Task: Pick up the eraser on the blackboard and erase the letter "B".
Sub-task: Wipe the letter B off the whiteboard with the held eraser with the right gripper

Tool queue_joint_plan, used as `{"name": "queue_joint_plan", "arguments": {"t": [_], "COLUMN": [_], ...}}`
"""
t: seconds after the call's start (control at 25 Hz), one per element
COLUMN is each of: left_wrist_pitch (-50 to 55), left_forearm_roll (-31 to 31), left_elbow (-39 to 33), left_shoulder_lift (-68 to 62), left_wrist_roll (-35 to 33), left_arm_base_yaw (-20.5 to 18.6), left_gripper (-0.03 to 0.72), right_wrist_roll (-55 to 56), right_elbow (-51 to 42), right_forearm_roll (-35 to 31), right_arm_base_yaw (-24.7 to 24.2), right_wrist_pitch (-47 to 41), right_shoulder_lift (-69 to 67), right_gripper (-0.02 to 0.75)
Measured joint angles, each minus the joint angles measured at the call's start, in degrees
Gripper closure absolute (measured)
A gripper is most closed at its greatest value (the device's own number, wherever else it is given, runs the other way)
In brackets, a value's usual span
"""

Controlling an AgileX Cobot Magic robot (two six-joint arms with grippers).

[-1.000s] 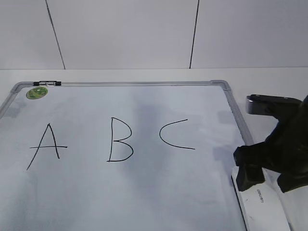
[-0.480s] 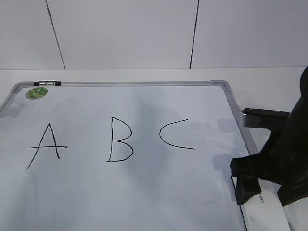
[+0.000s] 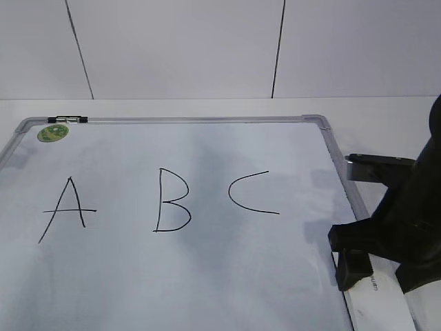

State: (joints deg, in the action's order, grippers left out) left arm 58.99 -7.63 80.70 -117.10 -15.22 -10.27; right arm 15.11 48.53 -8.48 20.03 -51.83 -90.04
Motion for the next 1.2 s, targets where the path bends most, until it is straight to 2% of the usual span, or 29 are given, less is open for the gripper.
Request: {"name": "queue_joint_plan", "arguments": {"t": [0.52,0.84,1.2], "left_wrist_pitch": [0.0,0.0,0.1], "left_forearm_roll": [-0.1,-0.3,-0.4], "left_elbow": [0.0,0.0,0.0], "left_shoulder_lift": [0.0,0.0,0.0], "left_wrist_roll": [0.0,0.0,0.0], "left_arm_base_yaw": [-0.1,-0.2,-0.2], "left_gripper": [0.674,0.674,0.675], "right_wrist_roll": [0.0,-0.1,-0.1], "right_elbow": [0.1,0.2,0.3], "right_forearm_roll": [0.1,0.6,0.7], "right_arm_base_yaw": [0.0,0.0,0.0], "right_wrist_pitch": [-0.6,-0.6,-0.6], "right_shoulder_lift": [-3.4,-3.5,-3.5], "right_gripper": [0.127,0.192,0.2]}}
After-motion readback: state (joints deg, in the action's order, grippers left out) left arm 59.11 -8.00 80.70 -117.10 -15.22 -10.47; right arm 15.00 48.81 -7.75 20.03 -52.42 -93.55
